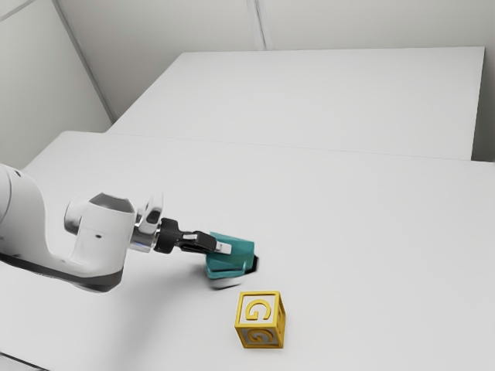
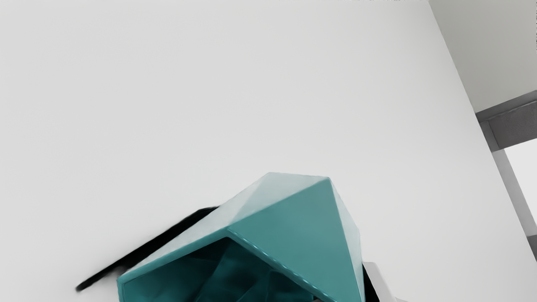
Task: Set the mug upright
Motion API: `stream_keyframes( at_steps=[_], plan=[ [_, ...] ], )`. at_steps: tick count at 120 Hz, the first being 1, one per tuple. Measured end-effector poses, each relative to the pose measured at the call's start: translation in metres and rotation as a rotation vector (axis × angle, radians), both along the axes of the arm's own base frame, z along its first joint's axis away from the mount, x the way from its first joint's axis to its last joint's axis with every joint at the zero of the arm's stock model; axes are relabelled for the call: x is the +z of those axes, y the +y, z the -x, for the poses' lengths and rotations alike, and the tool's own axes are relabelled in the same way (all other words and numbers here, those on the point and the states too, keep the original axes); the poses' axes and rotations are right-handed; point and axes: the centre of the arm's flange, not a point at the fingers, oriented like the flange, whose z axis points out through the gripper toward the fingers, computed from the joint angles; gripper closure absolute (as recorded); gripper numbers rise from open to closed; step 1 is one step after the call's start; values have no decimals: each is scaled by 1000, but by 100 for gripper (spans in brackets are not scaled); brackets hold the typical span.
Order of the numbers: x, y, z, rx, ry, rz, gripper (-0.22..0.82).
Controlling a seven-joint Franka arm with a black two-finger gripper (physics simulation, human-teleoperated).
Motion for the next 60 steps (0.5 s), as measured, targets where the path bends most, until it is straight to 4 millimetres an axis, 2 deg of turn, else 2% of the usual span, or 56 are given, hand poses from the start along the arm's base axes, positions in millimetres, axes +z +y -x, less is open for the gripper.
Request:
stream_keyframes(
  at_steps=[32, 60],
  plan=[
    [25, -4, -3, -10, -61, -4, 78],
    [49, -6, -17, -67, -117, -56, 79]
  ],
)
